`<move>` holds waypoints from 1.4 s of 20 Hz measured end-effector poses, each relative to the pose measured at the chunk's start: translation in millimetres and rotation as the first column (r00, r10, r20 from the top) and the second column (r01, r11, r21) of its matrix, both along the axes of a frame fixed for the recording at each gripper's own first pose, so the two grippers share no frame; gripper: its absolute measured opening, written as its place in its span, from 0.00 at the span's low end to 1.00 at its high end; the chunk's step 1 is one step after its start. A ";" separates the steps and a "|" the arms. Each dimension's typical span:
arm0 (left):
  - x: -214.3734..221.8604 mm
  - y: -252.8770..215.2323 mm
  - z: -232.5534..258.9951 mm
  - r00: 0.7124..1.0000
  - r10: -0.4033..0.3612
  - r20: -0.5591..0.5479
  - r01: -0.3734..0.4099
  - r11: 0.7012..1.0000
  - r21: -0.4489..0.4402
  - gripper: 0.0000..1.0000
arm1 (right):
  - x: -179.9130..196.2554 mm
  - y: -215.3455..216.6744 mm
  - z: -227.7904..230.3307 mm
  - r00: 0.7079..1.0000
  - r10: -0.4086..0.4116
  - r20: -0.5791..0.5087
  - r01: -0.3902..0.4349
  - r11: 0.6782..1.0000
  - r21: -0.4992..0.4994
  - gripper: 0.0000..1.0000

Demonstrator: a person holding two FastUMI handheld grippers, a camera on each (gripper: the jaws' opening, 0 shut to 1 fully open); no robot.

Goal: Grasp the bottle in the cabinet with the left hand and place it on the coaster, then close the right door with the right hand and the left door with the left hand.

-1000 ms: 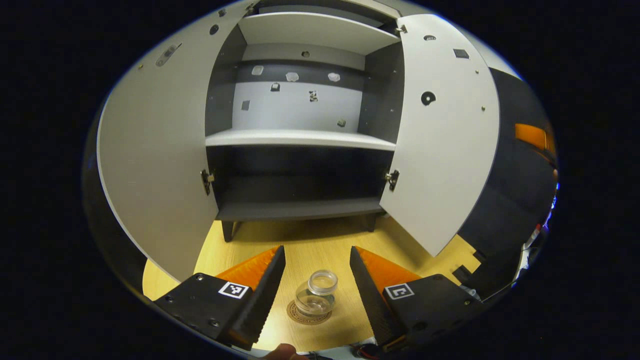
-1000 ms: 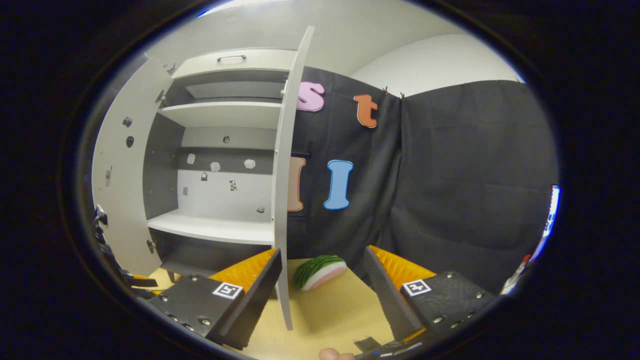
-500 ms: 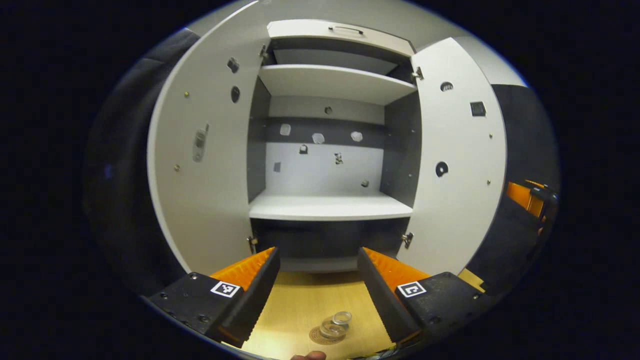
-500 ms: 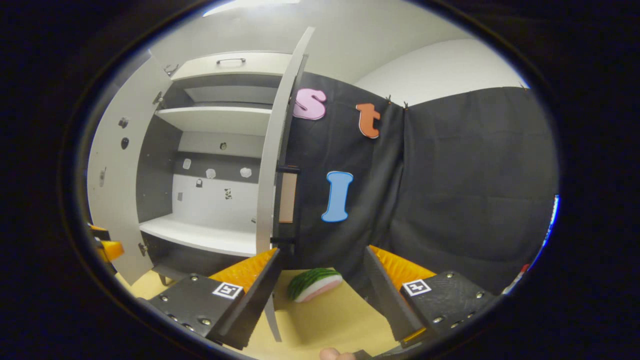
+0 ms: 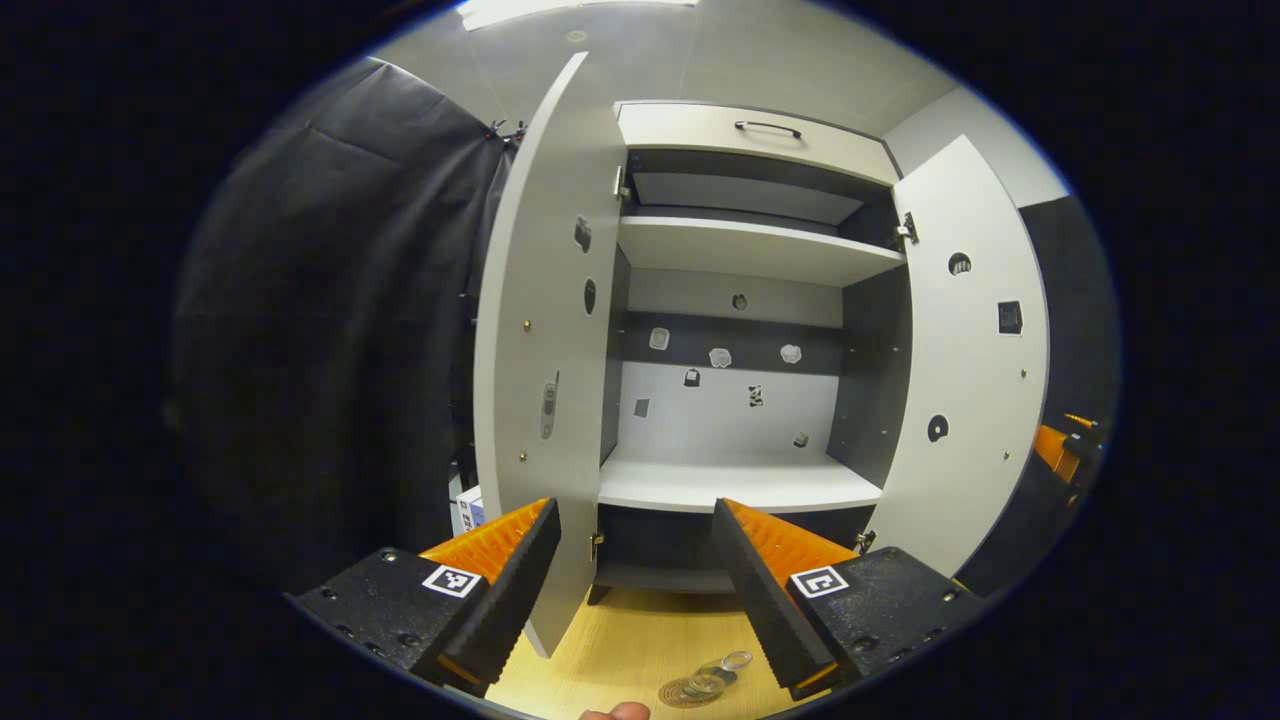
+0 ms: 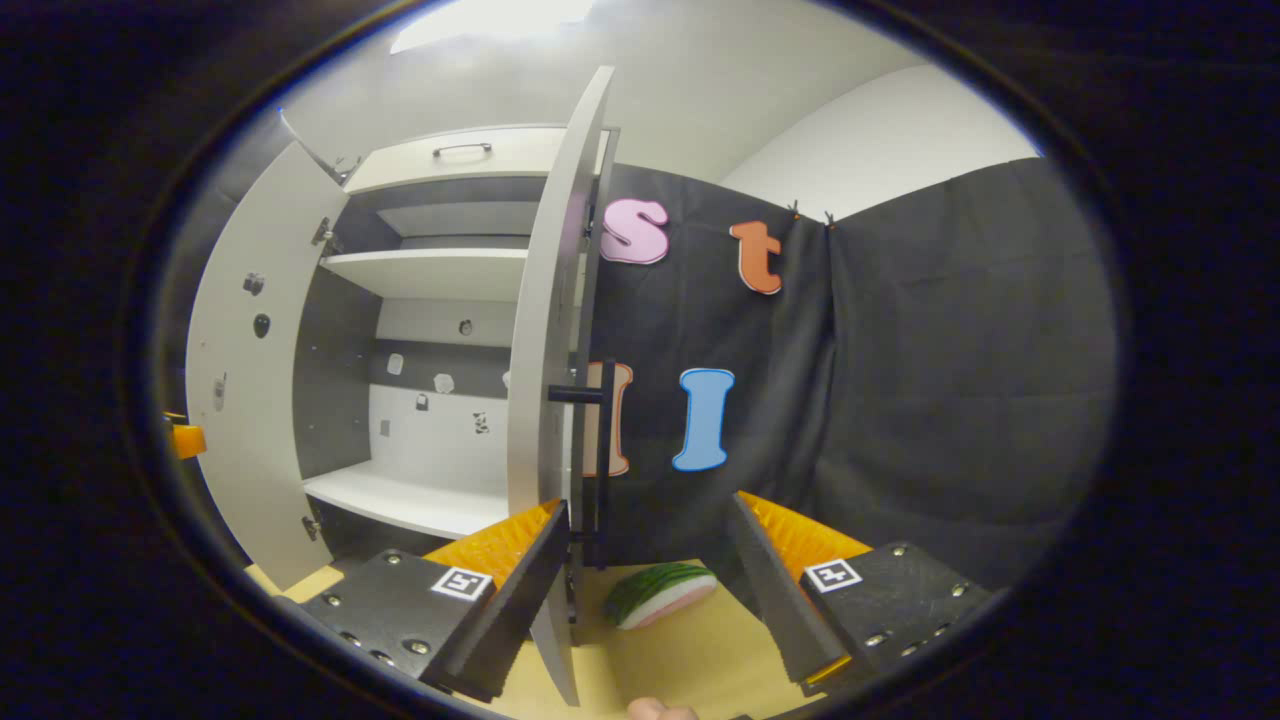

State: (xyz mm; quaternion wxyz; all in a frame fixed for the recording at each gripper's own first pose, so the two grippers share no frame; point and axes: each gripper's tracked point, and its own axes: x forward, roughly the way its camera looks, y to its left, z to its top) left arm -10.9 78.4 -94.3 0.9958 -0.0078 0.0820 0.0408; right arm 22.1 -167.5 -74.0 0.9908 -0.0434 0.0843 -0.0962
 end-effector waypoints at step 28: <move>-45.5 90.9 -23.3 0.957 0.287 -0.037 -0.289 0.957 -0.035 0.96 | 98.7 178.2 -41.1 0.915 0.403 -0.020 -0.396 0.907 0.141 1.00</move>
